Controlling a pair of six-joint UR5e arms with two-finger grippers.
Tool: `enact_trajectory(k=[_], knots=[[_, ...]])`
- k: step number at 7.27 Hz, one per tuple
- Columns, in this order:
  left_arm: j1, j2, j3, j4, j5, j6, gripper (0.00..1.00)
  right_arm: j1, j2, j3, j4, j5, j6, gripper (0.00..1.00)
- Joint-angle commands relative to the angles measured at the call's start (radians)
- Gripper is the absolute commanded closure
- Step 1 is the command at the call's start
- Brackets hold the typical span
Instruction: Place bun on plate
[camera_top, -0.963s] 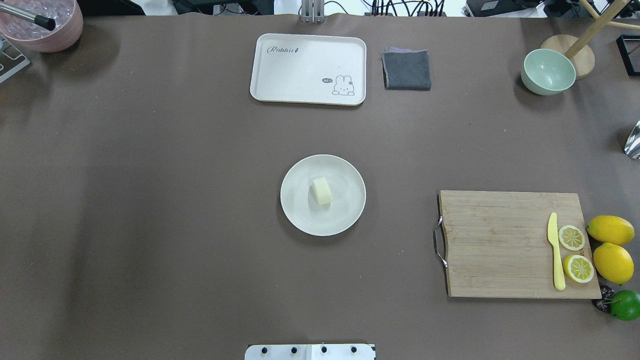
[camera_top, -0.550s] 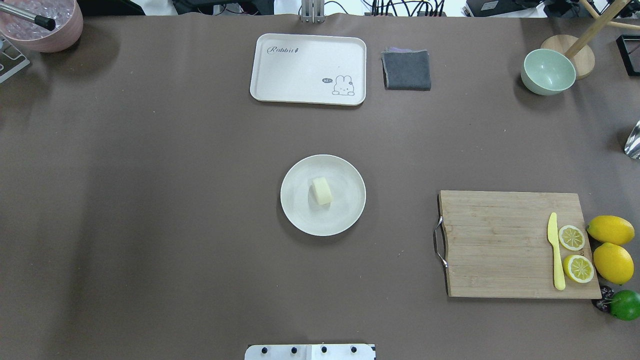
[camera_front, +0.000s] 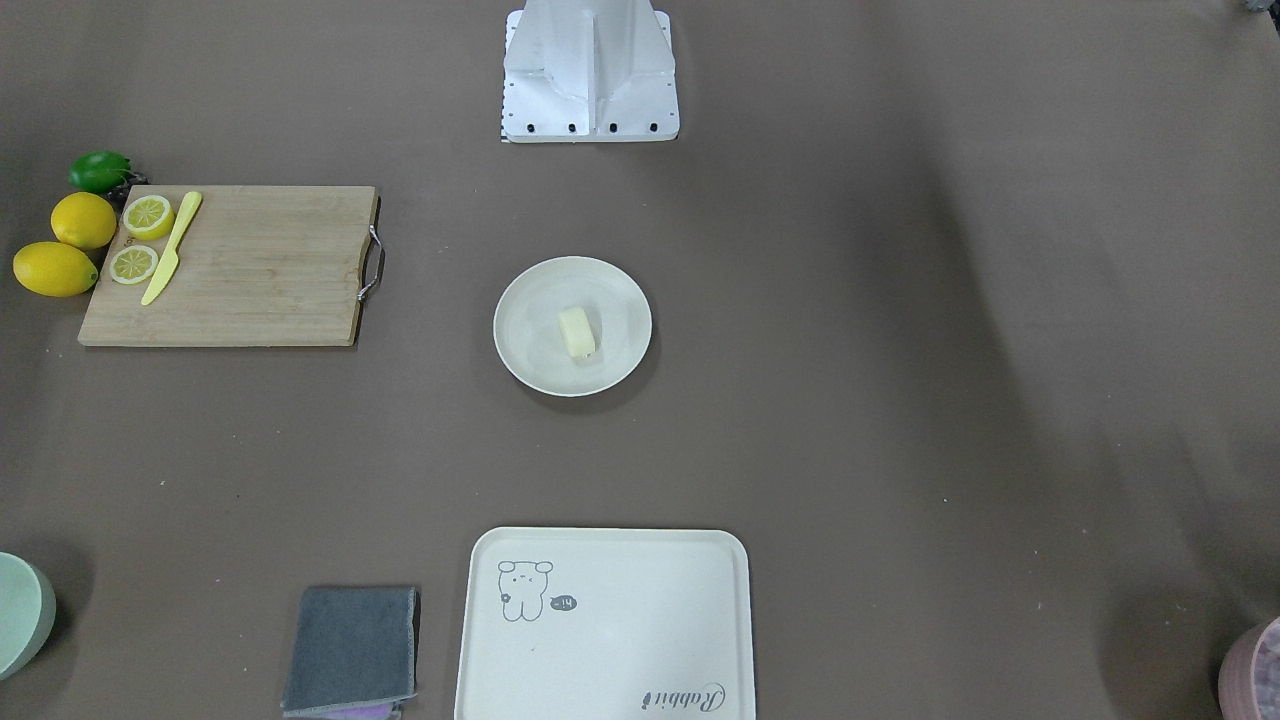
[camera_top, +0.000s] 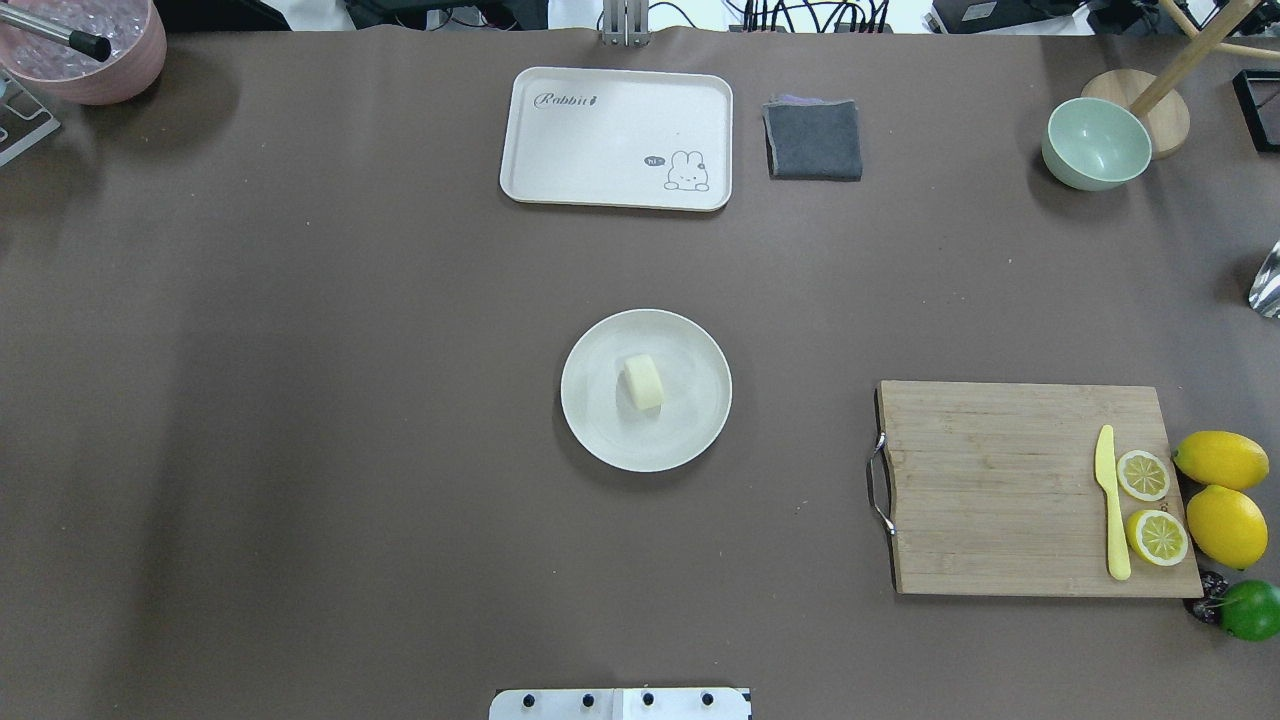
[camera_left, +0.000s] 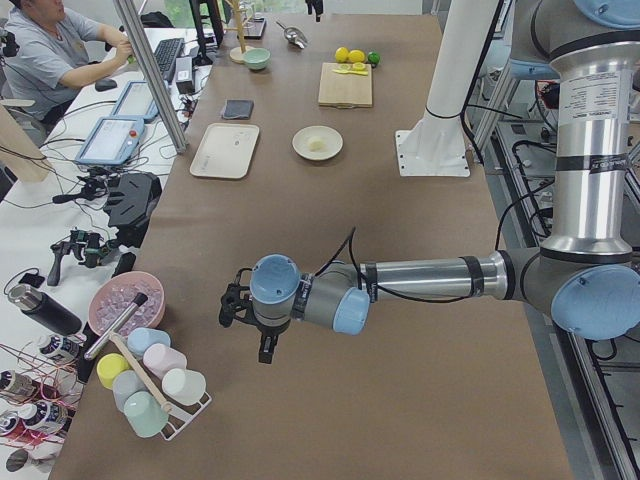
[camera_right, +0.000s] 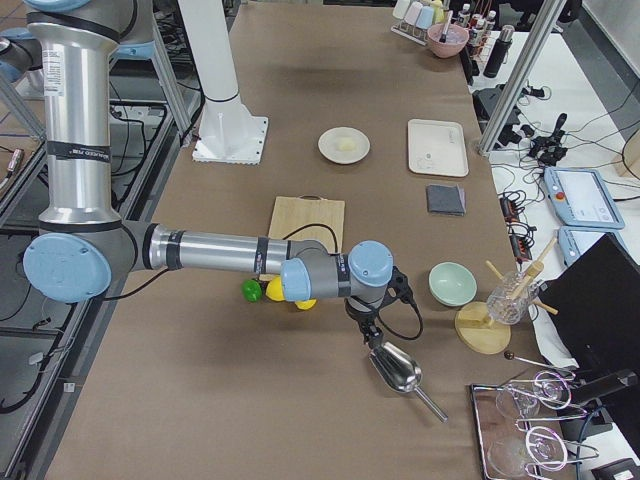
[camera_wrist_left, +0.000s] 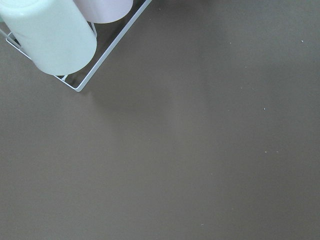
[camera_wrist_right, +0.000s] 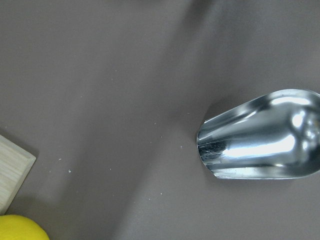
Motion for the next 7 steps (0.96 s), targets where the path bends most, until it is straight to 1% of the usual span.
enact_trajectory(k=[1,7], knots=[[-0.001,0.011,-0.007,-0.001,0.002,0.0,0.03,0.002,0.002,0.0,0.002,-0.027,0.003,0.0],[-0.001,0.035,-0.041,-0.011,0.005,-0.003,0.03,0.003,-0.007,0.001,0.002,-0.027,0.005,0.0]])
